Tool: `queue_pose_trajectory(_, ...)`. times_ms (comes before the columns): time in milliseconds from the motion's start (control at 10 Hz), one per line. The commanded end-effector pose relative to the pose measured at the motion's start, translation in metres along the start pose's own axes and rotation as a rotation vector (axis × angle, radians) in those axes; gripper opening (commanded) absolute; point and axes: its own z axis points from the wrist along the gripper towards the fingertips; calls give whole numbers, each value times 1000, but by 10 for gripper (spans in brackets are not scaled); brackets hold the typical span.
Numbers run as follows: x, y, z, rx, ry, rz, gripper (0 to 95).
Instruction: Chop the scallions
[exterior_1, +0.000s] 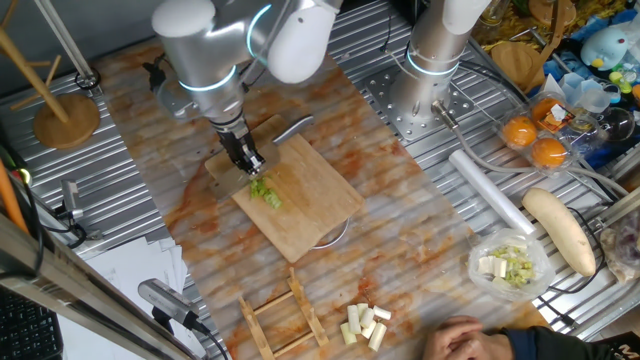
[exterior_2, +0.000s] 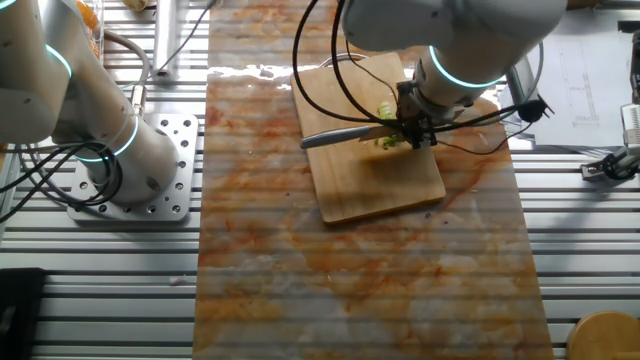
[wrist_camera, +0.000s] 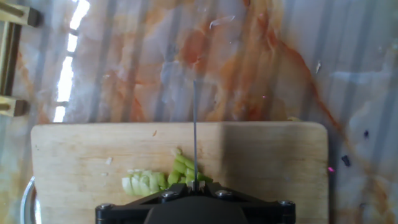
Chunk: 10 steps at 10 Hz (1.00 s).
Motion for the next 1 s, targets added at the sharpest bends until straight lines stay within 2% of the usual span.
queue_pose_trajectory(100, 1, 0, -1, 2, 3, -3, 0)
queue_pose_trajectory(400, 2, 1, 0, 1, 4, -3, 0)
queue_pose_trajectory(600, 4, 4, 7, 11, 1, -5, 0)
queue_pose_trajectory(700, 4, 7, 17, 18, -6, -7, 0)
queue_pose_trajectory(800, 3, 7, 25, 40, -5, -12, 0)
queue_pose_trajectory(900, 3, 2, 39, 65, -15, -33, 0)
queue_pose_trajectory(1000, 2, -1, 44, 61, -21, -36, 0)
